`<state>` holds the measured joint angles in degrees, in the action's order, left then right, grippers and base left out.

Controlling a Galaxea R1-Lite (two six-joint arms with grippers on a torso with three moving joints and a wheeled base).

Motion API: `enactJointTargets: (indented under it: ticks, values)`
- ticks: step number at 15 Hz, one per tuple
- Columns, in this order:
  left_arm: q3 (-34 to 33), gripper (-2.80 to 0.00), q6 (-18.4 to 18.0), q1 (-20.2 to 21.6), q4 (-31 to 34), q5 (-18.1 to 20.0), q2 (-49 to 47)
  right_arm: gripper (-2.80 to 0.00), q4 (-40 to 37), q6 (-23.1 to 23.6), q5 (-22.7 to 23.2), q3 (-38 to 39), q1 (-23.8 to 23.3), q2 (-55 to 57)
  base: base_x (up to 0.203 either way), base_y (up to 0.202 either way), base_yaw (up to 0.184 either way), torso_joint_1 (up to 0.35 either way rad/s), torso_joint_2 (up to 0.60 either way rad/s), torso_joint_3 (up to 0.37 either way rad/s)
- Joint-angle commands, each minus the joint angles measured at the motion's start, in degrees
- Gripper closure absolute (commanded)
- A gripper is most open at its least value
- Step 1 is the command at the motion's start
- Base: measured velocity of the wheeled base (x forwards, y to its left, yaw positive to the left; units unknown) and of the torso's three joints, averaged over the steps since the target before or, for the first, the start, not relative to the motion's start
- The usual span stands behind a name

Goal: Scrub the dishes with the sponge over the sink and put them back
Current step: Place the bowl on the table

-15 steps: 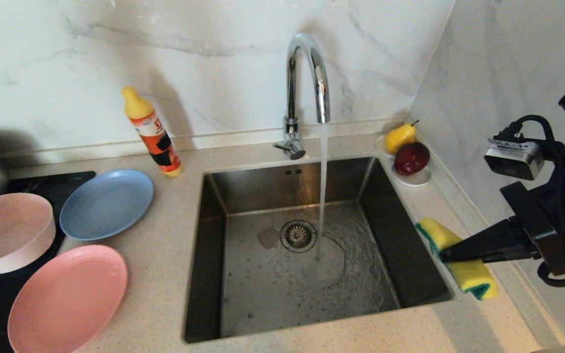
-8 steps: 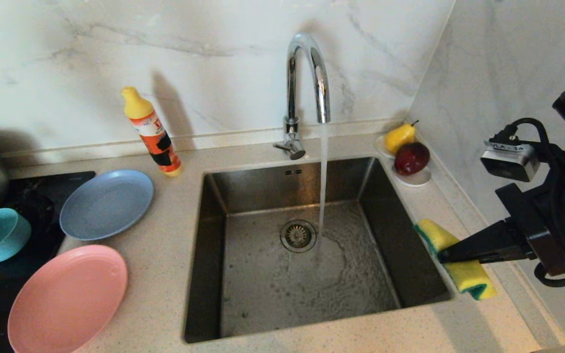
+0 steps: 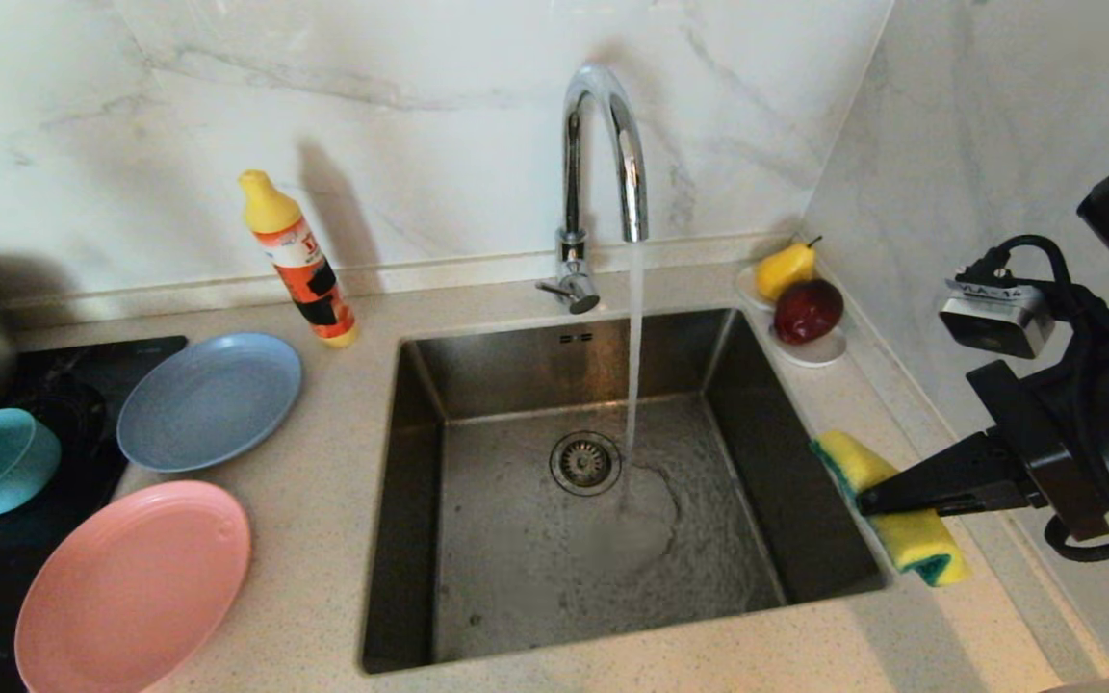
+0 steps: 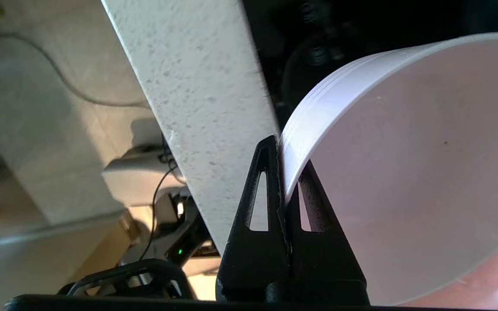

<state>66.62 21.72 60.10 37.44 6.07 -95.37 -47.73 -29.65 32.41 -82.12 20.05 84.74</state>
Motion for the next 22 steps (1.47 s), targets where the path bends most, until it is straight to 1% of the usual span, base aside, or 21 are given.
enactJointTargets:
  ticks: [1,2,5,6,8,9,11,14,18,19,20,22]
  values:
    - [-4.0,0.0,0.0,0.7,-4.1,0.0,-2.0,0.0,-0.3,-0.1,0.2,-0.1,-0.1,0.2,0.0,0.0,0.0,0.0,0.0,0.0]
    - [-5.4,0.0,0.0,0.8,-7.2,0.1,-2.3,0.0,-0.3,-0.1,0.2,-0.1,-0.3,0.2,0.0,0.0,0.0,0.0,0.0,0.0]
    - [-6.1,0.0,-0.5,1.8,-9.4,0.1,-5.9,0.0,-0.3,-0.1,0.2,0.0,-0.5,-0.1,0.0,0.0,0.0,0.0,0.0,0.0]
    - [-6.2,0.0,-0.7,2.1,-11.4,0.2,-6.6,0.0,-0.3,-0.1,0.2,0.1,-0.5,0.0,0.0,0.0,0.0,0.0,0.0,0.0]
    - [-6.6,0.0,-0.7,2.1,-14.2,1.8,-7.1,0.0,-0.3,-0.1,0.2,-0.1,-0.5,-0.1,0.0,0.0,0.0,0.0,0.0,0.0]
    - [-6.3,0.0,-0.8,2.1,-14.8,3.3,-7.6,0.0,-0.3,-0.1,0.2,-0.1,-0.5,0.1,0.0,0.0,0.0,0.0,0.0,0.0]
    - [-5.1,0.0,-1.2,2.1,-15.2,4.4,-9.6,0.0,-0.3,-0.1,0.2,0.0,-0.5,0.2,0.0,0.0,0.0,0.0,0.0,0.0]
    - [-3.9,0.0,-1.2,2.1,-18.2,6.5,-12.3,0.0,-0.3,-0.1,0.2,0.0,-0.5,0.2,0.0,0.0,0.0,0.0,0.0,0.0]
    - [-0.9,0.0,-1.3,2.1,-18.7,7.2,-16.0,0.0,-0.3,-0.1,0.2,0.1,-0.5,0.0,0.0,0.0,0.0,0.0,0.0,0.0]
    - [-0.3,0.0,-1.3,2.1,-18.7,8.2,-16.6,0.0,-0.3,-0.1,0.1,0.0,-0.5,0.0,0.0,0.0,0.0,0.0,0.0,0.0]
    - [0.1,0.0,-1.4,2.1,-18.7,8.9,-16.8,0.0,-0.3,-0.1,0.1,-0.1,-0.5,0.1,0.0,0.0,0.0,0.0,0.0,0.0]
    - [0.7,0.0,-1.4,2.1,-18.6,9.1,-16.7,0.0,-0.3,-0.1,0.1,-0.3,-0.5,0.0,0.0,0.0,0.0,0.0,0.0,0.0]
